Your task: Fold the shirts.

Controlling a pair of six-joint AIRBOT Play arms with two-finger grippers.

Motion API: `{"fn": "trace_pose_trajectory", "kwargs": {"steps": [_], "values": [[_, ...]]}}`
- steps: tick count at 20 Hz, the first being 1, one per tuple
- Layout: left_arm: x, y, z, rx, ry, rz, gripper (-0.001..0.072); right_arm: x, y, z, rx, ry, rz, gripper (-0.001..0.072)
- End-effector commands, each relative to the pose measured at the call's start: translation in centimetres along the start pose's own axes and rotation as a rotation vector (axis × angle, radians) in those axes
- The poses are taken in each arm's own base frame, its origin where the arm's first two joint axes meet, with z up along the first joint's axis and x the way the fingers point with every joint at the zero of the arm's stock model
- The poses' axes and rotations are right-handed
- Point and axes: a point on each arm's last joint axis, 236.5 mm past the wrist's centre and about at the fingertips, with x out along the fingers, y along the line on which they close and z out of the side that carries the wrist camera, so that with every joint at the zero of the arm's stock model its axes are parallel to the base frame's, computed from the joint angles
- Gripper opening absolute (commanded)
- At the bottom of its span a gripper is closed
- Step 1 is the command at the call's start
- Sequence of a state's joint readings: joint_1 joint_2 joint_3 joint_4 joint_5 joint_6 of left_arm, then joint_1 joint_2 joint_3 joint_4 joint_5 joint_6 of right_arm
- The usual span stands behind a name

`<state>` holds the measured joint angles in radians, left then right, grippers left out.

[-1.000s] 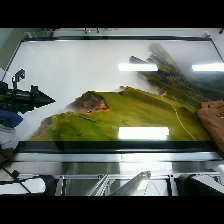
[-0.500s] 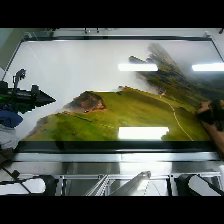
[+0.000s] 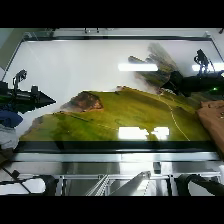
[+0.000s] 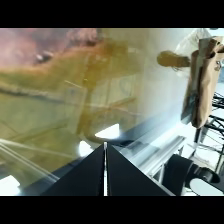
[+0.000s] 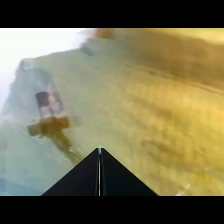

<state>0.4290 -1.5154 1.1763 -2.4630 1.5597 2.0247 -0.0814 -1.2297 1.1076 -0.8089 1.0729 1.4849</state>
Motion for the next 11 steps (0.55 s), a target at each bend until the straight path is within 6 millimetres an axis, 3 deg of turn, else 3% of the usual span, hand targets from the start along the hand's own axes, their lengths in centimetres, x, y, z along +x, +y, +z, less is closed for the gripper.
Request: {"fn": "trace_pose_trajectory", "kwargs": {"steps": [1, 6, 11], "values": [[-0.4, -1.8, 0.2, 0.021, -0.023, -0.047, 0.0004, 0.2, 1.8, 0.2, -0.048, -0.013, 0.037, 0.0026], [-4.1, -7.1, 2.0, 0.229, -0.247, 0.012, 0.0001, 0.2, 2.1, -0.5, -0.035, 0.02, 0.054, 0.0026], [-6.6, -10.2, 2.1, 0.322, -0.369, 0.061, 0.0001, 0.2, 2.1, -0.5, -0.035, 0.02, 0.054, 0.0026]]}}
